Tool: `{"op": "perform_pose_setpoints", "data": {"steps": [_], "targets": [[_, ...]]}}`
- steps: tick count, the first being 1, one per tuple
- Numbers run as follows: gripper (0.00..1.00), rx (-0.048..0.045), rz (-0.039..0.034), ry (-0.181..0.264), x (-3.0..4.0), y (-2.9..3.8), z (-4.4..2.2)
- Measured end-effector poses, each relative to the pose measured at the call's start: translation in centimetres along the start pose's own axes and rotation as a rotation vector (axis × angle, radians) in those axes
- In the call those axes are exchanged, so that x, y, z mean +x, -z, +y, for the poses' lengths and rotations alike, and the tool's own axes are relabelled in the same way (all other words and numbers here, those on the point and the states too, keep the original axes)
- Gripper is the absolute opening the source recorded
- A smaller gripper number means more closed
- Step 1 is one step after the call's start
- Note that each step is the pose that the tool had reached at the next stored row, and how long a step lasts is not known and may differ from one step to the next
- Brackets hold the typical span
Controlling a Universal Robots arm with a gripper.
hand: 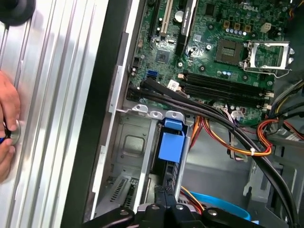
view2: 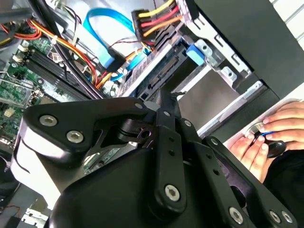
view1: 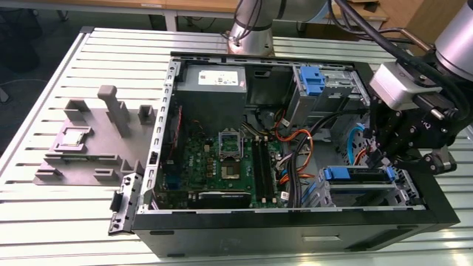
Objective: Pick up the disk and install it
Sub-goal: 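Insert the first disk wire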
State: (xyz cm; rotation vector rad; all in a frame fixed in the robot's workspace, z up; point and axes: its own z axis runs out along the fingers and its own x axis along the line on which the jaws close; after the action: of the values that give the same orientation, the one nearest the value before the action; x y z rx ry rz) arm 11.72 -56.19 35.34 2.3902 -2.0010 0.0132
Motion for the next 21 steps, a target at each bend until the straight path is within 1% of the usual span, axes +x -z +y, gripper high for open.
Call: {"op": "perform_pose_setpoints", "data": {"steps": [4, 9, 11, 14, 17, 20, 21], "targets": [[0.10, 0.0000, -0.0001, 0.000, -0.52, 0.00, -0.65], [0.10, 0.0000, 0.0001, 0.000, -0.80, 0.01, -1.37], [0.10, 0.0002, 0.0001, -0.002, -1.08, 0.02, -1.64], [0.10, 0.0011, 0.0020, -0.003, -1.62, 0.03, -1.78], [0.10, 0.0012, 0.0020, -0.003, -1.63, 0.01, -1.81], [0.10, 0.0020, 0.0028, 0.035, -1.63, 0.02, -1.82], [0.10, 0.0022, 0.0026, 0.040, -1.63, 0.03, -1.82]]}}
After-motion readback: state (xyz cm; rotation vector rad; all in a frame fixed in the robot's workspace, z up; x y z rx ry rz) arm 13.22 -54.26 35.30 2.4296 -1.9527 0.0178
